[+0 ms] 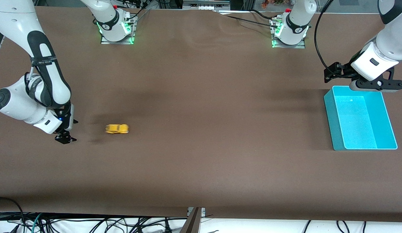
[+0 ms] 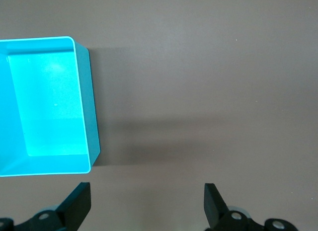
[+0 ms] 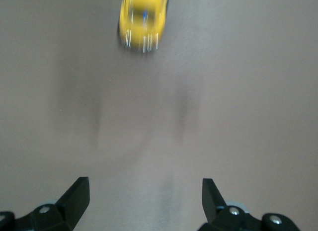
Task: Wind and store yellow beetle car
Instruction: 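Release the car with the right gripper while the left gripper reaches out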
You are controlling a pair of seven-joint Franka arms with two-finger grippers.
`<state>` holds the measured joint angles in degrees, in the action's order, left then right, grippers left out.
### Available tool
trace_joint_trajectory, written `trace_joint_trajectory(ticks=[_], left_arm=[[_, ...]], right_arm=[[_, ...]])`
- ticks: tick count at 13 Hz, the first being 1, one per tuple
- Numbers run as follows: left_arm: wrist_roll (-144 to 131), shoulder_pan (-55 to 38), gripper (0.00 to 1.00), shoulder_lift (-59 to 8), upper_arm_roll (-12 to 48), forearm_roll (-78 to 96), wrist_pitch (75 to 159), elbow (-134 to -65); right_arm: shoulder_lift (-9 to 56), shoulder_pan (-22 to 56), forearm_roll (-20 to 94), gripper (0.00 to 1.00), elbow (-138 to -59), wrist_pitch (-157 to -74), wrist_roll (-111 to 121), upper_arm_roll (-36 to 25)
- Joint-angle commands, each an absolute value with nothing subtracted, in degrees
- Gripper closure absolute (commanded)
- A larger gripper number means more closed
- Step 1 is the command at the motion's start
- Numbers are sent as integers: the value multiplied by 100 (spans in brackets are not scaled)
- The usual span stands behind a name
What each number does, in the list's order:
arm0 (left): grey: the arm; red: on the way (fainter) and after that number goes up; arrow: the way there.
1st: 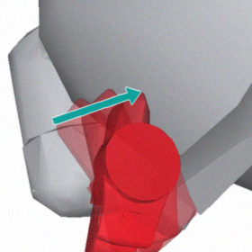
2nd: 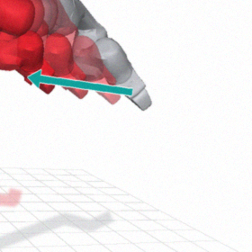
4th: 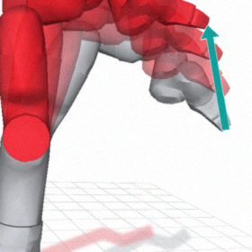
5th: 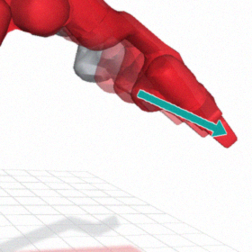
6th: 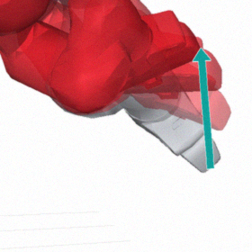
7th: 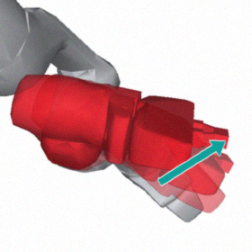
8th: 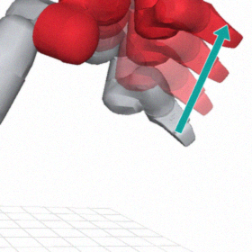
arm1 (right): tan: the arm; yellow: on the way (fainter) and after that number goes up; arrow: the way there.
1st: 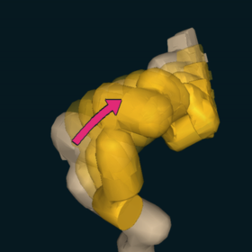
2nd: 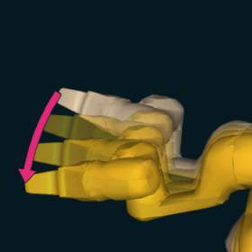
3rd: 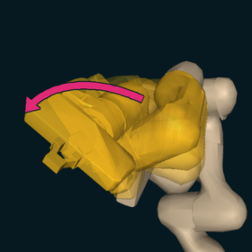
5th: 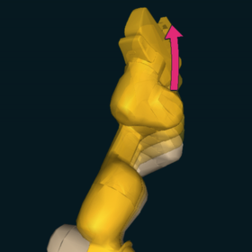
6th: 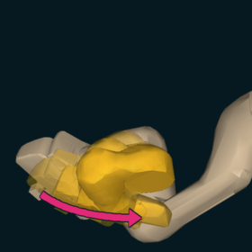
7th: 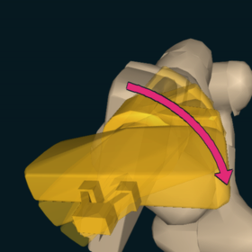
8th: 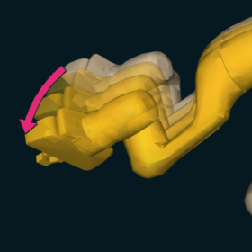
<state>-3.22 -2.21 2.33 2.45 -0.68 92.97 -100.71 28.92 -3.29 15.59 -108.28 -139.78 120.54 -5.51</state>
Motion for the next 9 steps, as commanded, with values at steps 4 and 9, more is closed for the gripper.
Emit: trace_joint_trajectory(ticks=[4, 9], left_arm=[[-316, -193, 0, 149, 272, -193, 9141, -9896], [-308, -185, 0, 149, 255, -193, 9141, -9905]], right_arm=[[2865, -132, 1635, 0, -10223, -13282, 11270, -545], [2690, 263, 785, 0, -8924, -11825, 8866, -554]])
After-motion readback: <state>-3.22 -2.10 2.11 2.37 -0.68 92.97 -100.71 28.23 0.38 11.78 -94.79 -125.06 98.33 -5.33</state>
